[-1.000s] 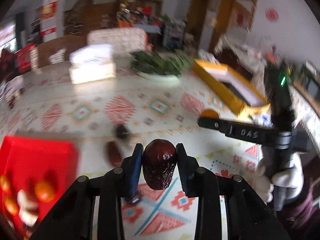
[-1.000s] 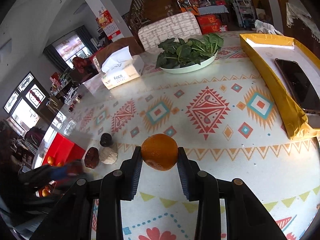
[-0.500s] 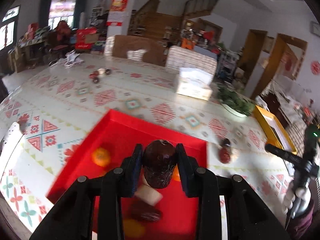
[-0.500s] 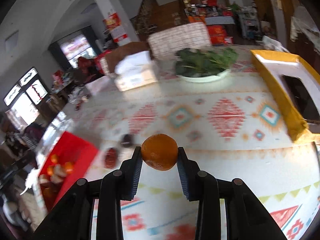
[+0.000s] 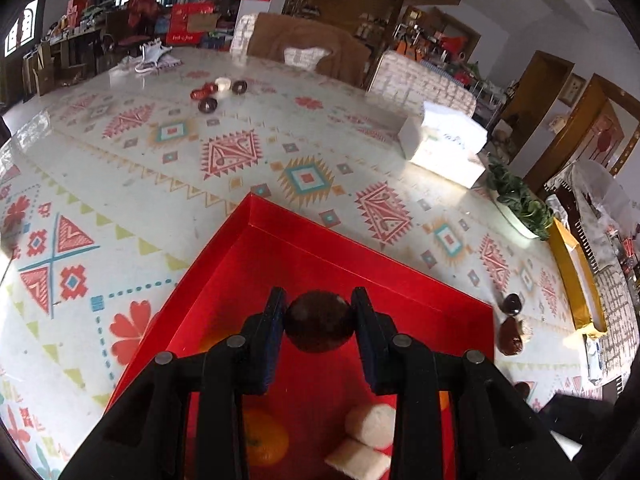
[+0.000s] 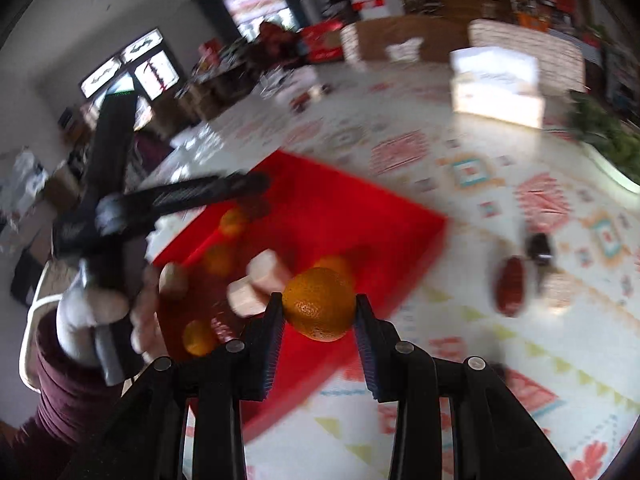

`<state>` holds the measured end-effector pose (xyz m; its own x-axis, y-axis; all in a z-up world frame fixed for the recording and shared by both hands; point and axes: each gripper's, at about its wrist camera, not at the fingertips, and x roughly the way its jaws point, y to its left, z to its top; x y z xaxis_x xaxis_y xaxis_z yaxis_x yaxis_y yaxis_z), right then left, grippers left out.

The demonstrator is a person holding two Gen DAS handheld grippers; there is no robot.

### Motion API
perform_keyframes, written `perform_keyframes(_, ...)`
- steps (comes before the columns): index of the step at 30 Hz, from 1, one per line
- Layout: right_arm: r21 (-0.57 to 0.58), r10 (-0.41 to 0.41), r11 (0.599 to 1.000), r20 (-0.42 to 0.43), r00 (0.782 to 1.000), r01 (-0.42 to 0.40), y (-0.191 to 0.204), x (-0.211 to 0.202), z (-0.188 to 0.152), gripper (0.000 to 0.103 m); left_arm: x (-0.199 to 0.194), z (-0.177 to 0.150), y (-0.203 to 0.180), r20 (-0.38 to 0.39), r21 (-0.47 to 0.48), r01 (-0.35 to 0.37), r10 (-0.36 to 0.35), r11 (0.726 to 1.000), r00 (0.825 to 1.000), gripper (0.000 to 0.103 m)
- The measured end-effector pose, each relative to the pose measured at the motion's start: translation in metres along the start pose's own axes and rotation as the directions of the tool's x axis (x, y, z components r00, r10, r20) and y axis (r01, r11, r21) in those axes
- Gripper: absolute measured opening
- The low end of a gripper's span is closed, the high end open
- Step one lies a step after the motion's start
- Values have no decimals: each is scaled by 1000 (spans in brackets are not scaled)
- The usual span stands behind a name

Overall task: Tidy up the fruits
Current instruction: 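Carry the date and orange into the red tray and release both, then grasp a dark red date with the left tool while the right tool grasps a beige cake piece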

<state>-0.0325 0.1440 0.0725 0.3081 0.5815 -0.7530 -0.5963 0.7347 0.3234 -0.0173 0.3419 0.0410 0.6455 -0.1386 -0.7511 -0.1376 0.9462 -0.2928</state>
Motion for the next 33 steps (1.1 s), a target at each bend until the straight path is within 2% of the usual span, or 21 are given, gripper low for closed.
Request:
perform_keyframes(5, -68, -23, 998, -45, 999, 20, 20, 25, 1, 38, 5, 0, 3, 0, -12, 22, -22, 1000, 1000, 34)
perform_keyframes(6, -80, -30, 996, -50, 998, 26, 23, 29, 1, 38, 3, 0, 4, 4, -14, 28, -28, 1000, 1000, 37)
perform_keyframes(8, -101, -40, 994, -61, 997, 33, 28, 35, 0, 39, -3, 0, 6, 22, -23, 32, -31, 999, 999, 50)
perform_keyframes(12, -115, -45, 993, -74, 996, 36, 35, 42, -1, 40, -22, 0, 7, 65, -34, 34, -32, 999, 997, 55)
perform_keyframes(14, -122, -48, 992, -72, 996, 39, 37, 42, -2, 48, -35, -2, 6, 90, -39, 37, -33, 999, 995, 60)
perform_keyframes(16, -124, -40, 992, -59, 997, 32, 40, 36, -2, 53, -49, -5, 2, 119, -36, 42, -38, 998, 992, 62)
perform_keyframes(21, -108, -55, 992, 35, 998, 59, 32, -3, -2, 56, -79, -16, -17, 181, -22, 77, -72, 997, 981, 70)
perform_keyframes(24, -83, -124, 987, 144, 982, 137, 17, -47, -1, 57, -94, -27, -35, 209, 0, 120, -117, 993, 971, 74)
perform_keyframes(26, -40, -191, 978, 231, 954, 205, 1, -83, -3, 68, -99, -34, -47, 215, 14, 146, -146, 989, 966, 75)
perform_keyframes(28, 8, -251, 965, 299, 921, 260, -13, -110, -6, 94, -104, -42, -59, 220, 31, 168, -170, 985, 961, 76)
perform_keyframes(29, 46, -286, 957, 337, 897, 288, -25, -125, -9, 99, -105, -45, -64, 222, 38, 174, -178, 984, 959, 77)
perform_keyframes(30, 78, -303, 952, 360, 883, 295, -35, -133, -12, 103, -107, -50, -69, 224, 43, 179, -184, 983, 957, 77)
perform_keyframes(31, 127, -317, 948, 362, 877, 291, -52, -139, -16, 103, -108, -56, -75, 226, 45, 187, -192, 981, 955, 79)
perform_keyframes(33, 214, -329, 937, 287, 900, 275, -83, -136, -19, 103, -108, -64, -81, 222, 51, 198, -204, 979, 953, 79)
